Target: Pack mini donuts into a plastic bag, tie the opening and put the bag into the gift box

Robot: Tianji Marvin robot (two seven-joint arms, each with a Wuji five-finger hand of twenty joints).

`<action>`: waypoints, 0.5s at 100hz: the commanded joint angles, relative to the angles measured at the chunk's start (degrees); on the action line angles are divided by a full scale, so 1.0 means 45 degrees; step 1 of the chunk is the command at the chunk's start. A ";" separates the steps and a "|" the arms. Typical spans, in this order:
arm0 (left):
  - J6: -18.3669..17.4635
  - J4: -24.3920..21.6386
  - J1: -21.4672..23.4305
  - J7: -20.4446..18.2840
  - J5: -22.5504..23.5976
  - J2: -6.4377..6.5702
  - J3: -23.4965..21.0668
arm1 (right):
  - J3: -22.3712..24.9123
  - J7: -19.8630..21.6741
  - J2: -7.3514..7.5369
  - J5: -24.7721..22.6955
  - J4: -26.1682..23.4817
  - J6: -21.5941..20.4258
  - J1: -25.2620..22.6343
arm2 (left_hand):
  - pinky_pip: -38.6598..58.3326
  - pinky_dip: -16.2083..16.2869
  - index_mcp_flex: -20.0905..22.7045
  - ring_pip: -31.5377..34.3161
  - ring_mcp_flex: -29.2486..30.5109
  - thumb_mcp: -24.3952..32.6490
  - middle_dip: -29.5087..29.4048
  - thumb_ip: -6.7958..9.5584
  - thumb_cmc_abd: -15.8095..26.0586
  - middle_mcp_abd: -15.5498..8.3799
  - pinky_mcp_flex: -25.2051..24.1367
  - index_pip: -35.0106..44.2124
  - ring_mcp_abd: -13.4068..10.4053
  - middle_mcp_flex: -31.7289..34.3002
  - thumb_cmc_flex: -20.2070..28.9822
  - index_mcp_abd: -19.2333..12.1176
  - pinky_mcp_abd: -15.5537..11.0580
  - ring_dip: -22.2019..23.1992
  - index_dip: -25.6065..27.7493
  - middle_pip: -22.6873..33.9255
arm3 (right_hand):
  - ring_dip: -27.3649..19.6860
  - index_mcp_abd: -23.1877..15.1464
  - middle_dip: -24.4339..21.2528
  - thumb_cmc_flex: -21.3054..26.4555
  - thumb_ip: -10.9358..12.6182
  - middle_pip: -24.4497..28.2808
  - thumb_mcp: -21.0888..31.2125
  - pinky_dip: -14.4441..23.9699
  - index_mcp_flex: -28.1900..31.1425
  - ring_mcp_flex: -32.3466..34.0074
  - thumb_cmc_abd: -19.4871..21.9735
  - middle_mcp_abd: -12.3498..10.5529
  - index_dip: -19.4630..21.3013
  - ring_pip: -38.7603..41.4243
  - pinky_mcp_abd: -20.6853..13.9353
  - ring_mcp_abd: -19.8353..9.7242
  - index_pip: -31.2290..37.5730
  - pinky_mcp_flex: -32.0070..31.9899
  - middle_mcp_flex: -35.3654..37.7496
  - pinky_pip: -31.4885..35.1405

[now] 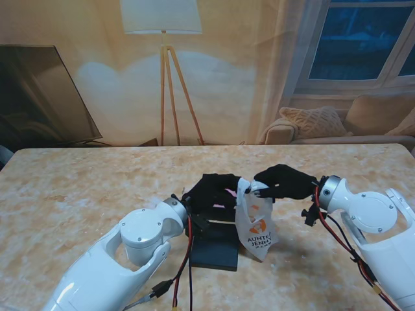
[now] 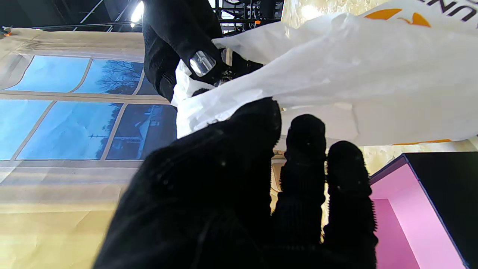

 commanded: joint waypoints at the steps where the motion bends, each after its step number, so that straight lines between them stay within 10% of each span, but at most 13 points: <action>1: -0.0068 -0.0056 -0.0043 -0.0193 0.0081 -0.0078 0.0050 | -0.0098 0.0319 -0.0029 0.0044 0.0013 0.0004 -0.0024 | 0.0149 0.0111 0.0208 0.0363 0.0160 0.0505 0.0115 -0.0376 -0.0750 -0.0570 -0.0075 0.0275 -0.0533 -0.0303 -0.0225 -0.0648 -0.0412 0.0327 0.0195 0.0333 | 0.0330 -0.5072 0.0229 0.3898 0.1066 0.0498 0.3881 0.0219 0.1512 0.0296 0.0015 -0.1360 0.0297 0.0393 -0.0054 -0.0424 0.2367 0.0048 0.0405 0.0350; 29: -0.0014 -0.0098 -0.0001 -0.0081 0.0108 -0.0106 0.0099 | -0.0141 0.1058 0.0074 0.0764 0.0057 0.0127 0.0078 | -0.0143 -0.0154 0.0115 -0.0443 0.0151 0.0729 -0.3785 -0.0508 -0.0918 -0.0409 -0.0078 0.0256 -0.0537 -0.1246 -0.0455 -0.0592 -0.0401 0.0080 -0.0103 0.0553 | 0.0388 -0.5100 0.0280 0.3905 0.1057 0.0591 0.4031 0.0267 0.1648 0.0422 -0.0114 -0.1432 0.0360 0.0504 -0.0040 -0.0414 0.2478 0.0118 0.0537 0.0341; 50: -0.0016 -0.0076 -0.0016 0.0010 0.0174 -0.0129 0.0133 | -0.0219 0.1543 0.0140 0.1119 0.0140 0.0286 0.0182 | -0.0197 -0.0192 0.0042 -0.0563 0.0097 0.0733 -0.4060 -0.0509 -0.0951 -0.0568 -0.0123 0.0219 -0.0536 -0.1318 -0.0407 -0.0582 -0.0408 0.0080 -0.0069 0.0593 | 0.0391 -0.5117 0.0305 0.3913 0.1043 0.0604 0.4067 0.0286 0.1692 0.0421 -0.0122 -0.1453 0.0420 0.0494 -0.0042 -0.0437 0.2544 0.0113 0.0556 0.0300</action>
